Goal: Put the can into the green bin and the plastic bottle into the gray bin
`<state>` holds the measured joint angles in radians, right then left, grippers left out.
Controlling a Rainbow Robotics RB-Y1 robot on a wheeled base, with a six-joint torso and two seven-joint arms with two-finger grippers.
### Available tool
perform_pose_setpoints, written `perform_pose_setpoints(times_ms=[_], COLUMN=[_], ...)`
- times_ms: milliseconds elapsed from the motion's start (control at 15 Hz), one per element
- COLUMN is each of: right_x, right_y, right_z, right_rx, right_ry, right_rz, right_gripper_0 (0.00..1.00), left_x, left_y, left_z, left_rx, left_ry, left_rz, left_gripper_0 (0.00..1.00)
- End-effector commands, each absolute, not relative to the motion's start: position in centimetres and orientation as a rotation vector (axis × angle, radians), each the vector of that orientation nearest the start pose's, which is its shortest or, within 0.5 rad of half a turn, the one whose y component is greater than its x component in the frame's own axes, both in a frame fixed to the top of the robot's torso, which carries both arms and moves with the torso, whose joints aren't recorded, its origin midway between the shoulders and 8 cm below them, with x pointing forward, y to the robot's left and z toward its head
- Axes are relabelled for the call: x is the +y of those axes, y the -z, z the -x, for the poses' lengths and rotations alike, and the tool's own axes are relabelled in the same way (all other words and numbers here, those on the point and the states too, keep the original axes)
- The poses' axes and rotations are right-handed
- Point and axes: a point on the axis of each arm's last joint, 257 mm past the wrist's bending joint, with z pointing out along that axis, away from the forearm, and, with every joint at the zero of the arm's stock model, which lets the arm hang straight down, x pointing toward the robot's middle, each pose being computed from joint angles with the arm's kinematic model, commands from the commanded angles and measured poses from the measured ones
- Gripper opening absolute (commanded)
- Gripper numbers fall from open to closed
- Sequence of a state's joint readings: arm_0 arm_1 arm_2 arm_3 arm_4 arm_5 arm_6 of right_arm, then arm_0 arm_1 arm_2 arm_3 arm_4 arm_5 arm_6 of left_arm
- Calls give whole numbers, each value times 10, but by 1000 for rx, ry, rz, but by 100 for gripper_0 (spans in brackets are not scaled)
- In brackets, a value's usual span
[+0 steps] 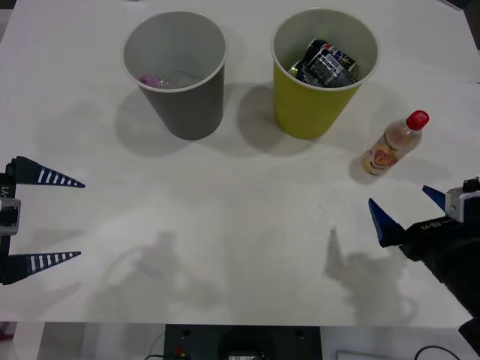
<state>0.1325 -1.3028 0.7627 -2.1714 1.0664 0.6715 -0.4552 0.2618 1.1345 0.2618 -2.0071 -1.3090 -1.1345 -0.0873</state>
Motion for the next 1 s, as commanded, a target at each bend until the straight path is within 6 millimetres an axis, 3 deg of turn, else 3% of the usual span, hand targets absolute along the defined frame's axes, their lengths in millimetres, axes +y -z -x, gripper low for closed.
perform_pose_setpoints(times_ms=[67, 733, 1000], right_x=[-283, -294, -301], right_y=[218, 246, 248], right_z=[-413, -466, -488], right_rx=[1760, 1652, 1610], right_ry=[-77, -41, 2], right_rz=[167, 54, 23], right_gripper_0=[100, 100, 100], left_x=[286, 286, 286], left_y=[167, 167, 167], left_z=[-341, -341, -341], left_rx=[1444, 1444, 1444], left_ry=[118, 118, 118], left_rz=[-1762, -1762, -1762], left_gripper_0=[100, 100, 100])
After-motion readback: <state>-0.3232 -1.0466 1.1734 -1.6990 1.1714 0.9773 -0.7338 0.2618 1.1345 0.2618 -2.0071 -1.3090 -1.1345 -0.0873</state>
